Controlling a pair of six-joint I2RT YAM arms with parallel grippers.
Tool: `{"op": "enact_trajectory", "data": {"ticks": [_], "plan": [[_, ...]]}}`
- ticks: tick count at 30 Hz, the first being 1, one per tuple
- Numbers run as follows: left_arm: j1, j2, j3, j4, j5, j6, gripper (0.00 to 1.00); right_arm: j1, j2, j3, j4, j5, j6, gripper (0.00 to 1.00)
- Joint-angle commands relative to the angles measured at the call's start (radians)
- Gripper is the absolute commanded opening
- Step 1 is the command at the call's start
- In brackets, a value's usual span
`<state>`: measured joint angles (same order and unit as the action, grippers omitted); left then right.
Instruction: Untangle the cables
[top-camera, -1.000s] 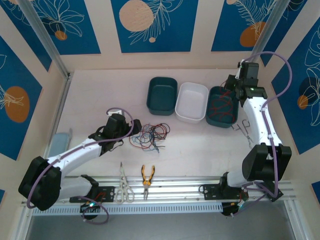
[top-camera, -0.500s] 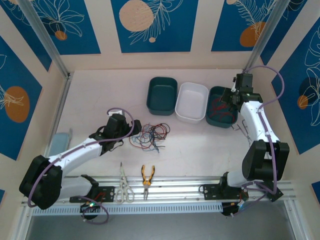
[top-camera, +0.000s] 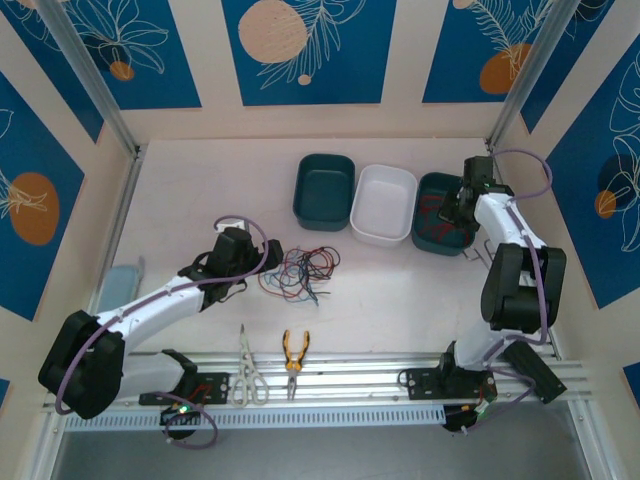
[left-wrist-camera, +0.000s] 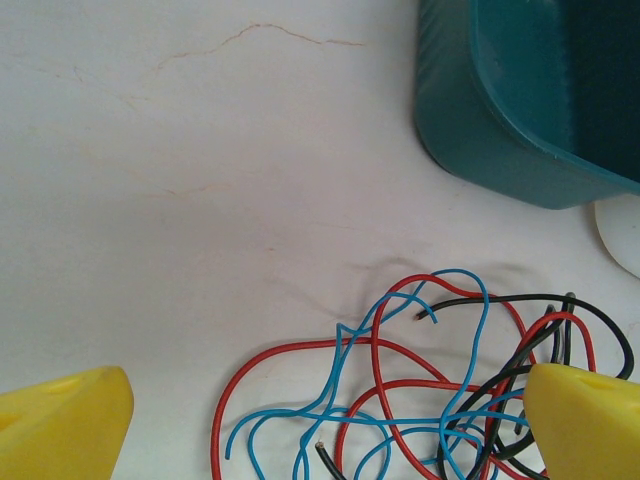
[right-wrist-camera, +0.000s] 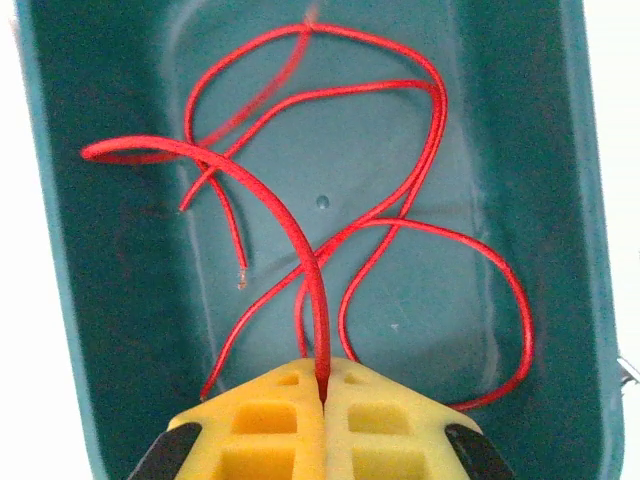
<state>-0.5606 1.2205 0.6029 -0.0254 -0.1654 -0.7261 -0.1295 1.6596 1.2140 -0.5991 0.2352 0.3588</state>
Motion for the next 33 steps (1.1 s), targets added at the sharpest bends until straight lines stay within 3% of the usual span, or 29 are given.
{"op": "enact_trajectory", "data": {"ticks": [1,11,23,25,27,29,33], "plan": [[0.006,-0.016,-0.002,-0.015,0.006,0.006,1.00,-0.004,0.041,0.021,-0.034,0.002,0.039,0.00],[0.005,-0.013,-0.003,-0.016,0.009,0.004,1.00,-0.004,0.170,0.100,-0.130,0.079,0.104,0.00],[0.004,-0.010,0.003,-0.019,0.005,0.004,1.00,0.008,0.114,0.111,-0.151,0.076,0.107,0.00],[0.006,-0.009,0.004,-0.022,0.002,0.007,1.00,0.010,0.094,0.112,-0.162,0.084,0.108,0.12],[0.006,-0.008,0.008,-0.025,-0.001,0.011,1.00,0.013,0.068,0.114,-0.175,0.102,0.113,0.31],[0.007,-0.007,0.012,-0.026,-0.003,0.015,1.00,0.016,0.045,0.114,-0.185,0.113,0.114,0.39],[0.006,-0.005,0.017,-0.028,-0.006,0.017,1.00,0.023,-0.005,0.111,-0.200,0.132,0.117,0.47]]}}
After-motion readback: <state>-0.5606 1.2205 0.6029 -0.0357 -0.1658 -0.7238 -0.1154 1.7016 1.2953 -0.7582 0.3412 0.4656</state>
